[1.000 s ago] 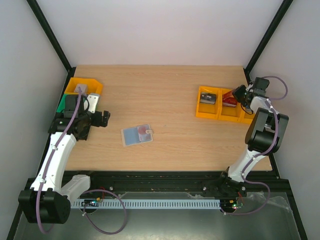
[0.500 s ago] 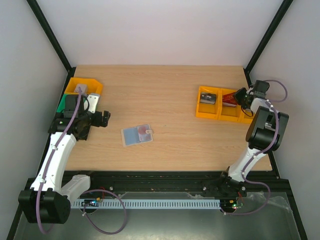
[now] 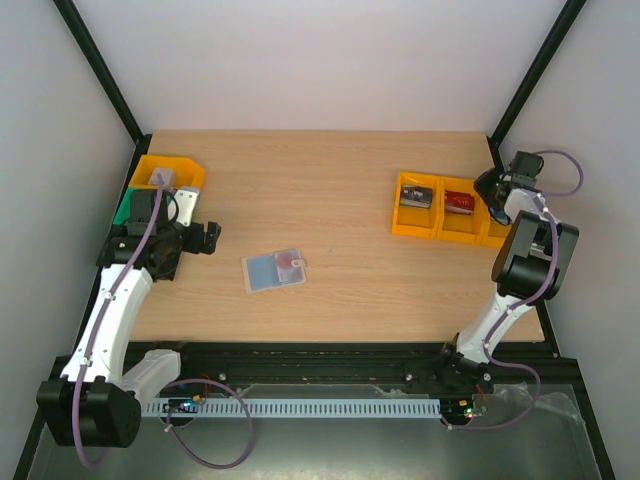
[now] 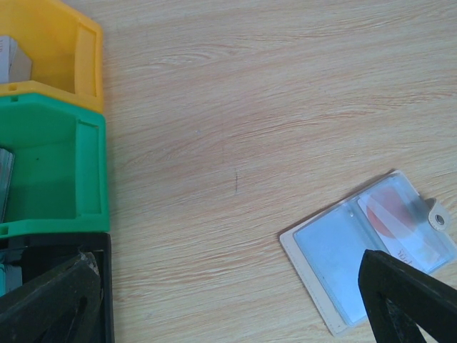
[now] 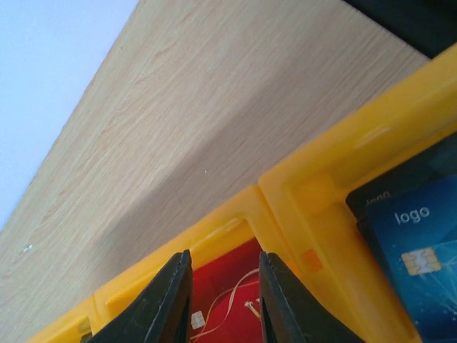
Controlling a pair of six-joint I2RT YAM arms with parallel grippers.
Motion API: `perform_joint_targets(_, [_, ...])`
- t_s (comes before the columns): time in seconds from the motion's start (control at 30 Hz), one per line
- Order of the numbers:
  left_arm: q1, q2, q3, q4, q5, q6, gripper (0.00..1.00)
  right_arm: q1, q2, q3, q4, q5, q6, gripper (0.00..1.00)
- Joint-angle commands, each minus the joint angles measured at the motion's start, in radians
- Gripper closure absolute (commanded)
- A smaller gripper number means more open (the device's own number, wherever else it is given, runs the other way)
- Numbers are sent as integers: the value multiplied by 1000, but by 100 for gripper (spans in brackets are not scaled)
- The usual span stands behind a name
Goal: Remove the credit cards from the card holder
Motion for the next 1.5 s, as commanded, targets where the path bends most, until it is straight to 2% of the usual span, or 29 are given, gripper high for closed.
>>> perform_joint_targets(0.0, [8,-14,-14,10,16,7,1,-5,-6,69,-74,91,-47,73])
perform_joint_targets(0.13, [9,-13,-14,10,18,7,1,21,-31,107,-145,145,-91,72])
perform_joint_targets(0.27, [10,-13,-18,14,21,7,1,100,-82,96,-224,283,-156,71])
perform_joint_targets(0.4, [10,-8,-22,17,34,9,1,209,-174,71,-262,341,-195,71])
perform_joint_targets(0.53, [8,4,-32,30,86,-14,1,418,-242,105,-316,374,-229,70])
perform_joint_targets(0.63, [-2,25,-35,46,179,-51,1,586,-249,81,-303,242,-213,69])
perform_joint_targets(0.8, [-85,116,20,47,105,-158,1,889,-200,4,-265,131,-181,58])
perform_joint_targets(0.83, [-81,138,37,52,125,-216,1,940,-180,0,-264,116,-181,55])
perform_joint_targets(0.93, [-59,210,28,87,300,-368,1,1048,-115,1,-277,132,-181,51])
perform_joint_targets(1.0, [-55,242,-33,132,350,-449,1,1079,-83,-7,-279,136,-172,49])
perform_joint_targets(1.2, [-53,276,-263,276,323,-592,1,1128,-10,-32,-253,94,-160,44])
perform_joint_targets(1.47, [-67,396,-352,419,367,-674,1,1139,77,-68,-205,14,-135,45])
